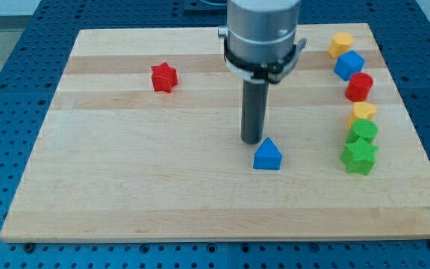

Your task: Push the triangle into the green star

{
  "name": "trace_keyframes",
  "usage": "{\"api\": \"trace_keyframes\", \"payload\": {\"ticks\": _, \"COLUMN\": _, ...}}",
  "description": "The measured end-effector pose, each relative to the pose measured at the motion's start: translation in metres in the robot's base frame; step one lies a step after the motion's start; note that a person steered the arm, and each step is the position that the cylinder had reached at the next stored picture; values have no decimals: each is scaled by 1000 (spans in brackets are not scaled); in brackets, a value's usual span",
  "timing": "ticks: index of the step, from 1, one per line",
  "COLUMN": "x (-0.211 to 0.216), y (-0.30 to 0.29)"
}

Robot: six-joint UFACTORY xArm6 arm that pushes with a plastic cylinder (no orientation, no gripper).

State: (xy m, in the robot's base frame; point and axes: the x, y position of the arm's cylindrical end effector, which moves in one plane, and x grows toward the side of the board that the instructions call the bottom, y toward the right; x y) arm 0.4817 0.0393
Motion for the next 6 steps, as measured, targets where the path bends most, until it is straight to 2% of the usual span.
{"api": "trace_keyframes", "payload": {"ticks": 1, "x": 2, "y": 8}}
{"api": "trace_keyframes", "payload": {"ticks": 2, "x": 38, "y": 41}}
{"api": "trace_keyframes", "payload": {"ticks": 4, "x": 52, "y": 67}}
{"api": "trace_keyframes", "payload": {"ticks": 6, "x": 44, "y": 1}}
